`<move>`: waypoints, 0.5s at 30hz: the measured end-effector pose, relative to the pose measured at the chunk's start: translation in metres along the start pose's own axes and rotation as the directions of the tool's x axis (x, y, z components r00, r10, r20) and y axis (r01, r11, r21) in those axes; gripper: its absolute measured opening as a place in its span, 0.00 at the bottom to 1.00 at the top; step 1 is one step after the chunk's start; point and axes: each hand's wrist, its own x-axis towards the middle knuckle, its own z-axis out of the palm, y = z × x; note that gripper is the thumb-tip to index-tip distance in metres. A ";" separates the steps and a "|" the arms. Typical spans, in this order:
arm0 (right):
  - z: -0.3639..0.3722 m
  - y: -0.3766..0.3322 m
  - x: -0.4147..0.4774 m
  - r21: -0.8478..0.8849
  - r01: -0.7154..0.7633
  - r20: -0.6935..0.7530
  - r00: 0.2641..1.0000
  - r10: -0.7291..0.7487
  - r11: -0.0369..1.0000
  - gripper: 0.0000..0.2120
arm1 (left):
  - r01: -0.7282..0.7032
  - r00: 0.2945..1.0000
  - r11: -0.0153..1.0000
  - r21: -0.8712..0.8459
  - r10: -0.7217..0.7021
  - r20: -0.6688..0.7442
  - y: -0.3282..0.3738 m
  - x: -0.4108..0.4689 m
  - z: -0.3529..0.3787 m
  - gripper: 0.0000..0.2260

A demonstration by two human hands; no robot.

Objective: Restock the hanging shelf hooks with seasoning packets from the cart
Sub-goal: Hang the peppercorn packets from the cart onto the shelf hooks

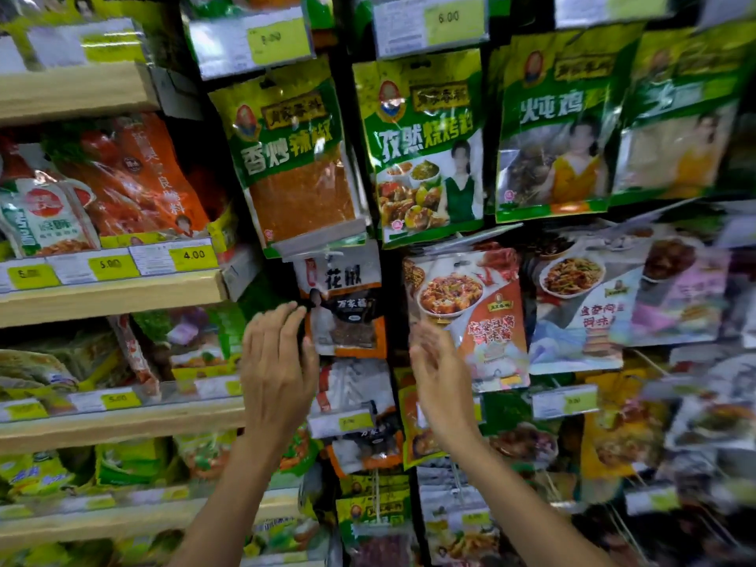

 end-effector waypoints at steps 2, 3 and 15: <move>-0.043 0.017 -0.025 -0.028 -0.034 -0.068 0.997 0.032 0.999 0.11 | 0.081 0.990 0.988 -0.131 -0.064 0.130 0.046 -0.019 0.009 0.15; -0.068 0.027 -0.038 -0.043 -0.065 -0.104 0.993 0.060 0.997 0.10 | 0.133 0.973 0.970 -0.205 -0.088 0.215 0.071 -0.029 0.014 0.15; -0.402 0.158 -0.229 -0.076 -0.581 -0.580 0.687 0.438 0.810 0.07 | 0.788 0.431 0.517 -0.334 -0.077 0.899 0.452 -0.169 0.061 0.13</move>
